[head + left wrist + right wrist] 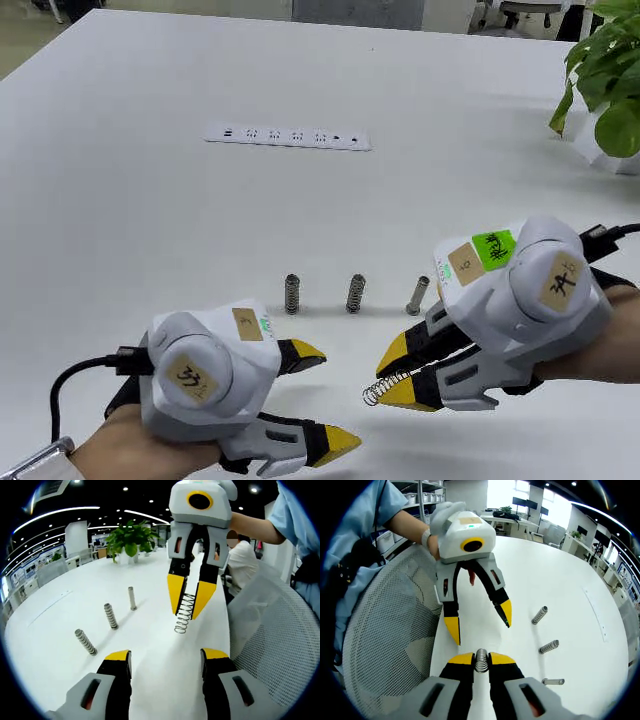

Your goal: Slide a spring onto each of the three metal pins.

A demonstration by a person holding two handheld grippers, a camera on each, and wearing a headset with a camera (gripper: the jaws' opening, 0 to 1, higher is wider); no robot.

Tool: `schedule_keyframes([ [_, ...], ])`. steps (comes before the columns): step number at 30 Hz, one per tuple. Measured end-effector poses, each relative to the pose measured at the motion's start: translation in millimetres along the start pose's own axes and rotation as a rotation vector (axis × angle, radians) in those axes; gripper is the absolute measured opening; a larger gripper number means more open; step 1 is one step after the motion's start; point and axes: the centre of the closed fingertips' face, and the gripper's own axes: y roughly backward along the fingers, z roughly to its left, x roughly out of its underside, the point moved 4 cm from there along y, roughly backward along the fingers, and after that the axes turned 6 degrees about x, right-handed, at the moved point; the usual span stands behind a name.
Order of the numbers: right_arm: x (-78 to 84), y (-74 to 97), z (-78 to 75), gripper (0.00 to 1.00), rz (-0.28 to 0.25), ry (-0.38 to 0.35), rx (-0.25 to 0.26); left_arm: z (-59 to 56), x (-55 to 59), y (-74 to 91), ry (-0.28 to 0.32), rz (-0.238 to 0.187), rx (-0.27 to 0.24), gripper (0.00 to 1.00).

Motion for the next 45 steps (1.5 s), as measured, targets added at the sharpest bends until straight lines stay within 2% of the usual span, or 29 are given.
schedule_keyframes([
  [4,0.7,0.4,-2.3,0.12,-0.001,0.002,0.01,5.2,3.0,6.4,0.04,-0.021,-0.029,0.62],
  [7,2.9,0.9,-5.7,0.12,0.001,0.002,0.021,10.5,3.2,10.5,0.068,-0.043,-0.073,0.69],
  [9,4.9,2.3,-9.1,0.12,0.003,0.009,0.031,15.6,3.3,13.3,0.091,-0.067,-0.104,0.73],
  [10,6.7,3.4,-13.0,0.12,0.004,0.001,0.038,19.4,1.8,14.9,0.117,-0.097,-0.133,0.75],
  [12,9.3,4.7,-17.3,0.12,0.008,0.0,0.046,24.1,2.4,17.9,0.137,-0.113,-0.146,0.78],
  [13,11.2,6.0,-19.7,0.12,0.017,0.004,0.049,26.9,1.7,19.8,0.144,-0.125,-0.172,0.8],
  [16,15.1,9.8,-25.3,0.12,0.037,0.013,0.052,30.4,-0.5,23.6,0.152,-0.144,-0.207,0.86],
  [21,22.6,17.4,-40.7,0.12,0.078,0.027,0.066,37.8,1.4,28.5,0.179,-0.174,-0.238,1.0],
  [24,24.5,23.0,-51.9,0.12,0.095,0.033,0.08,39.0,2.1,31.5,0.189,-0.193,-0.241,1.0],
  [27,24.3,30.5,-64.8,0.12,0.121,0.056,0.103,38.8,1.8,32.6,0.175,-0.183,-0.26,1.0],
  [35,23.0,47.8,-100.7,0.12,0.18,0.089,0.125,38.2,0.8,31.3,0.149,-0.174,-0.26,1.0],
  [40,24.6,48.2,-110.3,0.12,0.225,0.104,0.113,39.3,1.7,31.7,0.132,-0.171,-0.258,1.0],
  [45,28.1,42.6,-117.5,0.12,0.264,0.12,0.09,37.1,4.8,29.7,0.106,-0.139,-0.252,1.0],
])
